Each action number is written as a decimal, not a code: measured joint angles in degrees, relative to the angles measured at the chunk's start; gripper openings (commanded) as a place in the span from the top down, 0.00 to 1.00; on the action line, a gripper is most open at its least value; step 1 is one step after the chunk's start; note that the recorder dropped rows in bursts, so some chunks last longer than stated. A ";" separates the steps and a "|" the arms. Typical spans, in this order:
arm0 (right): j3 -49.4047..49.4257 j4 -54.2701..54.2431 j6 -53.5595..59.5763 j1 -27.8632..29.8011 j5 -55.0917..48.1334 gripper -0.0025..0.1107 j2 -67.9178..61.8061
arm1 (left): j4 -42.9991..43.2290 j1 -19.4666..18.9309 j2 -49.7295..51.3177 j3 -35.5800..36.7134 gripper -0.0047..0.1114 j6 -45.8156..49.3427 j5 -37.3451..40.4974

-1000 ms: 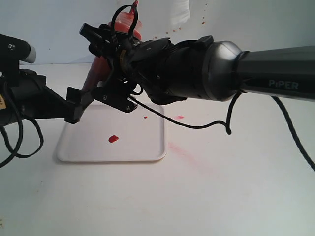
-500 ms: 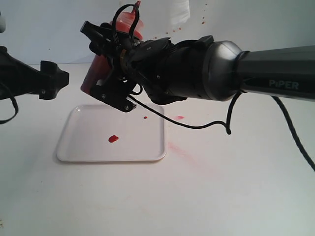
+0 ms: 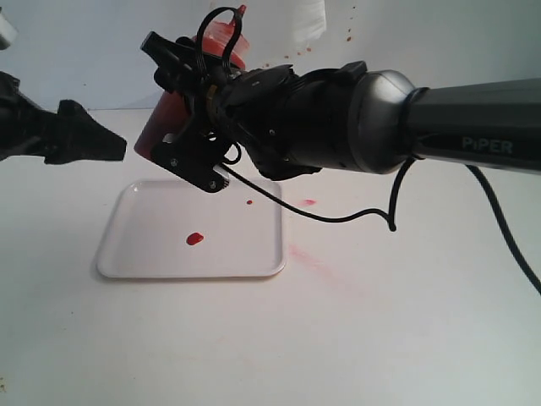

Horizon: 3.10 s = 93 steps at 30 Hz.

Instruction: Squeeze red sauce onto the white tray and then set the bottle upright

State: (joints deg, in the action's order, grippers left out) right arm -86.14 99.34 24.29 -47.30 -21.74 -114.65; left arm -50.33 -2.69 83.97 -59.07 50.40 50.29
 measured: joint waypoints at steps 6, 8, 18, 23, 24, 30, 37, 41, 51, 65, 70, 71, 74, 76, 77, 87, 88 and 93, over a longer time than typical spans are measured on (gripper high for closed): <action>0.00 0.00 0.00 0.00 0.21 0.98 0.00 | -16.55 -4.46 4.89 -0.50 0.06 18.66 9.52; 0.00 0.00 0.00 0.00 0.43 0.98 0.00 | -17.93 -4.53 8.15 -1.99 0.06 19.49 11.61; 0.00 0.00 -0.12 0.00 0.67 0.98 0.00 | -20.41 -4.53 15.16 -5.01 0.06 20.06 12.57; 0.00 0.00 -0.12 0.00 0.90 0.98 0.00 | -20.93 -4.53 15.16 -5.01 0.06 21.66 12.44; 0.00 0.00 -0.12 0.00 1.05 0.98 0.00 | -21.02 -4.53 15.16 -5.01 0.06 22.33 12.01; 0.00 0.00 -0.12 0.00 1.69 0.98 0.00 | -22.42 -4.53 16.37 -5.01 0.06 22.72 12.11; 0.00 0.00 -0.12 0.00 3.89 0.98 0.00 | -22.65 -1.27 19.58 -5.01 0.06 23.71 12.25; 0.00 0.11 -0.12 0.00 4.19 0.98 0.00 | -23.27 -0.33 19.80 -5.01 0.06 24.11 12.48; 0.00 0.11 1.17 0.00 6.65 0.98 0.00 | -24.79 -0.33 19.80 -5.01 0.06 24.11 11.61; 0.00 0.22 1.26 0.00 8.47 0.98 0.00 | -24.06 -0.33 19.80 -5.01 0.25 23.85 10.20; 0.00 0.31 1.40 0.00 9.31 0.98 0.00 | -23.60 -0.33 19.80 -5.01 0.68 23.95 11.57; 0.00 0.31 1.48 0.00 9.40 0.98 0.00 | -23.60 -0.33 19.80 -5.01 0.77 23.95 11.57; 0.00 0.31 1.48 0.00 9.40 0.98 0.00 | -23.60 -0.33 19.80 -5.01 0.96 23.95 11.57; 0.00 0.31 1.48 0.00 9.54 0.98 0.00 | -23.60 -0.33 19.80 -5.01 0.95 23.95 11.57; 0.00 0.31 1.48 0.00 9.54 0.98 0.00 | -23.60 -0.33 19.80 -5.01 0.95 23.95 11.80; 0.00 0.75 -1.02 0.24 10.77 0.51 0.00 | -25.17 -0.33 19.80 -5.01 0.95 26.21 12.49; 0.00 0.75 -2.02 0.34 10.86 0.45 0.00 | -25.32 -0.33 19.80 -5.01 0.95 26.53 12.49; 0.00 0.75 -8.38 0.68 11.40 0.30 0.00 | -26.59 -0.33 19.80 -5.01 0.96 26.87 12.87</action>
State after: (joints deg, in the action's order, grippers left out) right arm -86.14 100.08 15.91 -46.62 -10.34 -114.65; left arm -76.92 -3.02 103.76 -64.08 77.28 63.16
